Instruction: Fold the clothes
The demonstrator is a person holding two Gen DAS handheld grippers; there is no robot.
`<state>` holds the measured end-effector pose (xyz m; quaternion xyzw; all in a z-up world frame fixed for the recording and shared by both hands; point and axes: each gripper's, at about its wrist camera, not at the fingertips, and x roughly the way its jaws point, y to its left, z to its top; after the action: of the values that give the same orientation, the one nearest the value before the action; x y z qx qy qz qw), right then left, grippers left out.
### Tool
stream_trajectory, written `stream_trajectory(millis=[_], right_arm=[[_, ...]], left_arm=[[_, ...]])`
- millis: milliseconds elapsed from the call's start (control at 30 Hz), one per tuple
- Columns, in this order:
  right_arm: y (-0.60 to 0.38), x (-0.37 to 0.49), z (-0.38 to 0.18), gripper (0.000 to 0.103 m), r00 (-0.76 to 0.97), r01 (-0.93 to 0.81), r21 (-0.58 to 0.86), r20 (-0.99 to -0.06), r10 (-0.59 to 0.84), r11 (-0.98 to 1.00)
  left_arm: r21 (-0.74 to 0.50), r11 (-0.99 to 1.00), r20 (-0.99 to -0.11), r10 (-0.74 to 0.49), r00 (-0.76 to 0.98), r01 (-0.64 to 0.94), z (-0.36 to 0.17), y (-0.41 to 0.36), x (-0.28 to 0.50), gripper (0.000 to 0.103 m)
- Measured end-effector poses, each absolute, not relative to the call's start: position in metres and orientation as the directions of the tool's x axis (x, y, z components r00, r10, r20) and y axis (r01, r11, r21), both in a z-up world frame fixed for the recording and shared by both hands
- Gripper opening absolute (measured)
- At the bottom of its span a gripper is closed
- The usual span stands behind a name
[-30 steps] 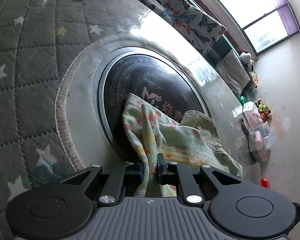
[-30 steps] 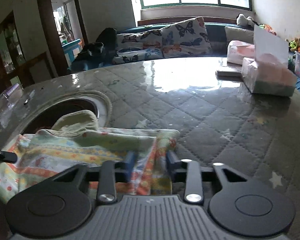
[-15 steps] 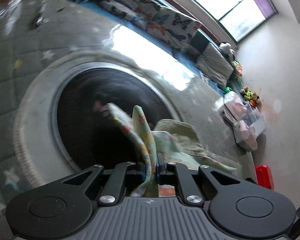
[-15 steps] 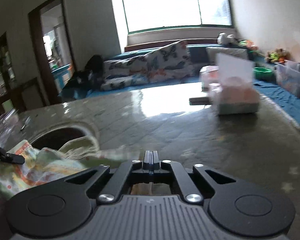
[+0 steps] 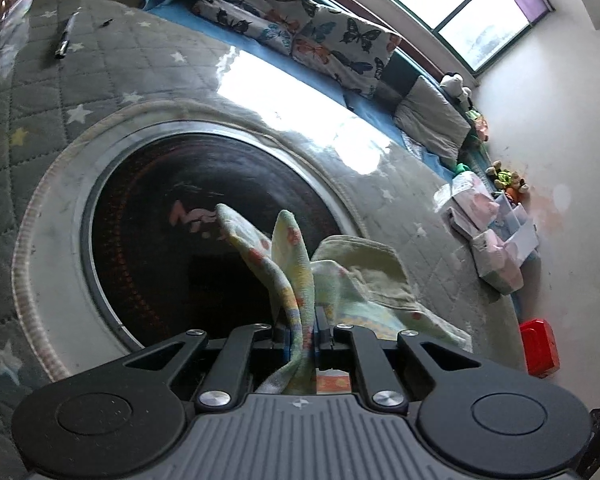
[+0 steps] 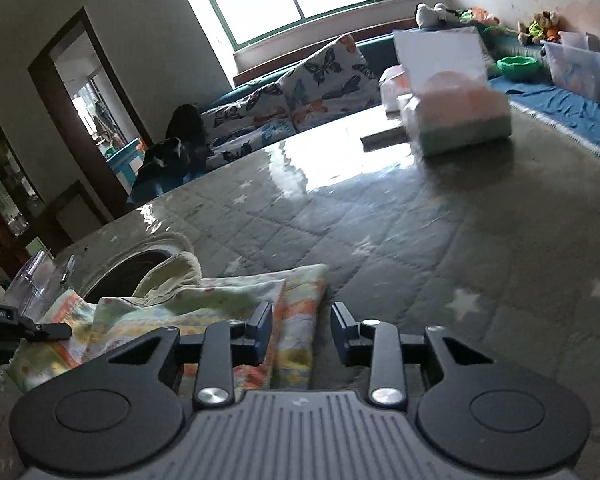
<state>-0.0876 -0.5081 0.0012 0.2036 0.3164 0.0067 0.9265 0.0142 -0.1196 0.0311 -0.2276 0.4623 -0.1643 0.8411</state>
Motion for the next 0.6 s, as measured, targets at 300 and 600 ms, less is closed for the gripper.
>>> stream_trajectory(millis=[300,600], right_arm=[[-0.489,-0.069,-0.008,0.040,0.794,0.105,0.369,-0.590,0.146,0.923],[-0.473,-0.077,0.005,0.007,0.823,0.060,0.341,-0.549,0.148,0.938]], left_arm=[[-0.540,0.840,-0.714,-0.489,0.502,0.050,0.020,-0.110,0.018,0.011],[-0.548,0.830,-0.691,-0.517,0.504,0.100,0.033,-0.117,0.015,0.010]])
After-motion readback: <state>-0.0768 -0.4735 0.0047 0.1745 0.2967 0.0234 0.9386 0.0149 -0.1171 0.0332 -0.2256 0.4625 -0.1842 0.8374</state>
